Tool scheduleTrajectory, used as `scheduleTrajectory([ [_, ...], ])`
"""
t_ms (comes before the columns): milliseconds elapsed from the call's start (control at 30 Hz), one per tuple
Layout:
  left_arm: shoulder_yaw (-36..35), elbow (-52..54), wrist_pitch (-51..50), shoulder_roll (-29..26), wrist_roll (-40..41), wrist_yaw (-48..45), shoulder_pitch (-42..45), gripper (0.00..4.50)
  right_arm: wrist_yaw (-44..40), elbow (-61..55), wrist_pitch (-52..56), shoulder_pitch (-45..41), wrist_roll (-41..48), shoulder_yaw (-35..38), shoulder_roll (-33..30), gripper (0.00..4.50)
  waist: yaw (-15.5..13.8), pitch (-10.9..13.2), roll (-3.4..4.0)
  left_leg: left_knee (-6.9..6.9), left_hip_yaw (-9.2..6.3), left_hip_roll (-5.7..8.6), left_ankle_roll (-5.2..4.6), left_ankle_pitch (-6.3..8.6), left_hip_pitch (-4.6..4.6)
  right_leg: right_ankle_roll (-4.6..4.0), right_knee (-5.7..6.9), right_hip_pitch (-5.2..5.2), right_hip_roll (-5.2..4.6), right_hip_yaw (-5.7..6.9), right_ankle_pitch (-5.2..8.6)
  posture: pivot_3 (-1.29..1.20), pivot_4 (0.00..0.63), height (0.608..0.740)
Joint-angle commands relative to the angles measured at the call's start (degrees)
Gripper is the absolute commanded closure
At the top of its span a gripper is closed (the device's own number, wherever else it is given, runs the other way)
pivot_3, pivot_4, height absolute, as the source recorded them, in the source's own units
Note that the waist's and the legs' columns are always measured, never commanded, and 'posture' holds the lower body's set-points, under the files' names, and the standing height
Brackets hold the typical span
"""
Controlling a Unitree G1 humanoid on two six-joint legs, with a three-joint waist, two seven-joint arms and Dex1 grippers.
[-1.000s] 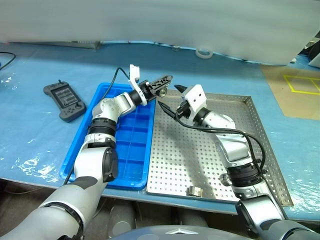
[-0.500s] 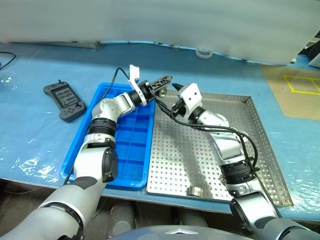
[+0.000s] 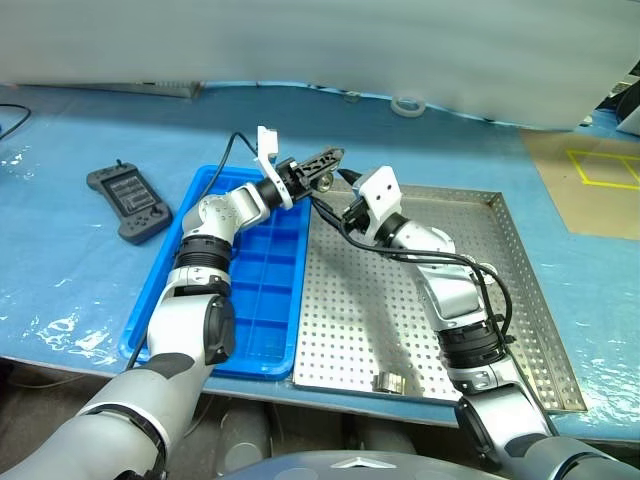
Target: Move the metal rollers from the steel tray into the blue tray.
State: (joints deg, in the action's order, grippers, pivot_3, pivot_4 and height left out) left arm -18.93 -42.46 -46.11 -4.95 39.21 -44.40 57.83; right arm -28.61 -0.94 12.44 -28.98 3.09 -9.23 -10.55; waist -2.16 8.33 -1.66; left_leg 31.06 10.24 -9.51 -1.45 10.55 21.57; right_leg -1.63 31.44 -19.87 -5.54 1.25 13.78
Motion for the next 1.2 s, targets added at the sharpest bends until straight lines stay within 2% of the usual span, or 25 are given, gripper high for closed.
scheduleTrajectory([
  [33, 0.5, 0.8, -0.3, 0.9, 0.6, -0.7, 0.7, 2.6, 0.2, -3.2, -0.7, -1.7, 1.5, 1.3, 0.1, 1.63, -0.1, 0.0, 0.0, 0.0, 0.0, 0.0, 0.0, 0.0, 0.0, 0.0, 0.0, 0.01, 0.0, 0.0, 0.0, -0.18, 0.15, 0.74],
  [133, 0.5, 0.8, -0.2, 1.0, 0.6, -0.7, 0.8, 2.6, -0.6, -3.6, -0.6, -1.4, 2.5, 1.6, -0.1, 2.19, 0.0, 0.0, 0.0, 0.01, 0.0, 0.02, 0.0, 0.0, 0.01, 0.0, -0.01, 0.01, -0.01, 0.0, 0.0, -0.18, 0.15, 0.74],
  [200, 0.5, 0.6, -0.1, 1.0, 0.5, -0.7, 0.8, 2.6, -0.5, -3.5, -0.7, -1.6, 2.5, 1.7, -0.1, 2.81, 0.0, 0.0, 0.0, 0.01, 0.0, 0.02, -0.01, 0.0, 0.01, 0.0, 0.0, 0.0, -0.01, 0.0, 0.0, -0.18, 0.15, 0.74],
  [233, 0.5, 0.5, 0.0, 1.0, 0.5, -0.7, 0.8, 2.6, -0.2, -3.4, -0.8, -1.7, 2.4, 1.9, 0.0, 2.93, 0.1, 0.0, 0.0, 0.01, 0.0, 0.01, 0.0, 0.0, 0.01, 0.0, 0.0, 0.0, -0.01, 0.0, 0.0, -0.18, 0.15, 0.74],
  [567, 0.5, 0.3, 0.0, 1.0, 0.3, -0.6, 0.7, 2.6, -0.7, -4.0, -1.0, -1.4, 3.5, 2.0, 0.3, 2.92, 0.0, 0.0, 0.0, 0.01, 0.0, 0.01, 0.0, 0.0, 0.01, 0.0, 0.0, 0.0, 0.0, 0.0, 0.0, -0.18, 0.15, 0.74],
  [800, 0.4, 1.2, -0.5, 0.7, 0.7, -0.5, 0.9, 2.6, -2.2, -4.1, -3.5, 3.8, -1.6, 1.0, -6.9, 2.92, -0.2, 0.0, 0.0, 0.02, 0.0, 0.05, -0.03, 0.01, 0.03, 0.0, -0.05, 0.06, -0.04, 0.0, 0.0, -0.17, 0.15, 0.74],
  [1200, -0.2, 2.1, -0.7, -0.6, 1.6, -0.3, 1.6, 2.6, -1.8, -9.0, -1.7, 12.5, 0.7, 5.0, -11.5, 2.92, 0.0, 0.0, 0.01, 0.05, -0.01, 0.05, -0.08, 0.03, 0.01, -0.01, -0.06, 0.07, -0.05, -0.01, 0.0, -0.18, 0.15, 0.74],
])
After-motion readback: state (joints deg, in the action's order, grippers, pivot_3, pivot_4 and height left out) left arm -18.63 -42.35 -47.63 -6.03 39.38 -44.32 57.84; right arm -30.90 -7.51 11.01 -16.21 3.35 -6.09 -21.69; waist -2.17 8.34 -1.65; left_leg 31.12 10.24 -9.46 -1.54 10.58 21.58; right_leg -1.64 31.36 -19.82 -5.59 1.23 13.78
